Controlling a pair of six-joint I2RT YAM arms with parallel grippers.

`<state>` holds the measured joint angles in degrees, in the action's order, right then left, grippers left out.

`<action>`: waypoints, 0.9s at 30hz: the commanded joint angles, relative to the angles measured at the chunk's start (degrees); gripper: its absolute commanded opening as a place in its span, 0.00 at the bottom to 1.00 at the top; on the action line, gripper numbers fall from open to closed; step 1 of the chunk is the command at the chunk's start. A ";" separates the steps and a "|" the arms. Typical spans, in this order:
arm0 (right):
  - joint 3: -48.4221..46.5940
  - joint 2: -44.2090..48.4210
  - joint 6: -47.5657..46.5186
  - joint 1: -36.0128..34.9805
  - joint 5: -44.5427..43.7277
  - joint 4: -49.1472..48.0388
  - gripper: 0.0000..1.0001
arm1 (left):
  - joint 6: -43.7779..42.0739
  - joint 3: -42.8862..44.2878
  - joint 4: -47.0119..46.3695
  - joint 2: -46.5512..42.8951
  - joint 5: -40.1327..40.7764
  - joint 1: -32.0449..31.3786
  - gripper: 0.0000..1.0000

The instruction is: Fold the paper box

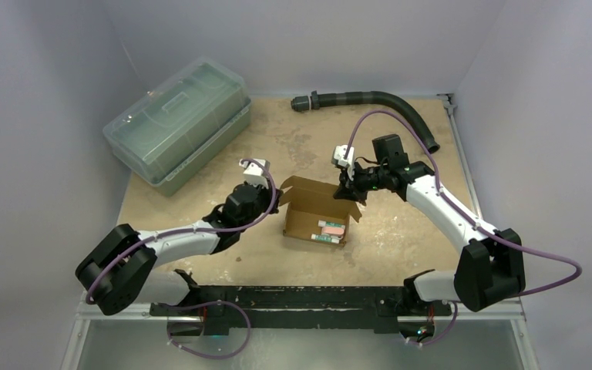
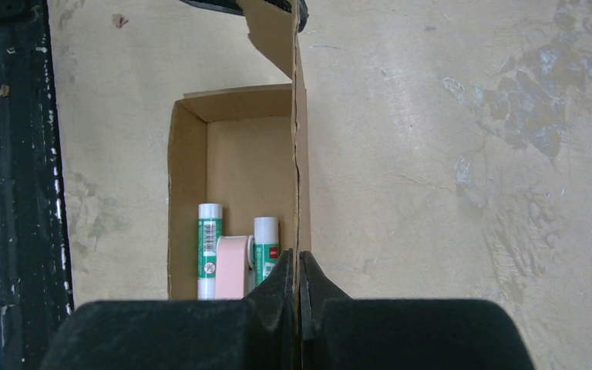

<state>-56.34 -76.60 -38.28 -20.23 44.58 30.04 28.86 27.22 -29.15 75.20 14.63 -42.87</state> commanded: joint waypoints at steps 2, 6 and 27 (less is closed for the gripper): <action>-2.42 0.31 -1.07 -0.29 1.98 0.88 0.00 | -1.85 -1.01 -5.35 -0.89 -10.08 0.22 0.00; -2.38 0.13 -1.22 -0.32 2.08 1.05 0.00 | -1.79 -1.90 -4.67 -0.87 -12.46 0.24 0.00; -2.70 -0.83 -7.92 -2.89 1.38 5.59 0.00 | 0.02 -4.02 -3.57 1.08 -13.25 0.19 0.01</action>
<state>-56.93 -76.75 -43.51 -21.91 45.08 33.78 27.94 25.06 -31.92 78.30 1.63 -42.87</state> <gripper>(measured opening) 0.009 0.012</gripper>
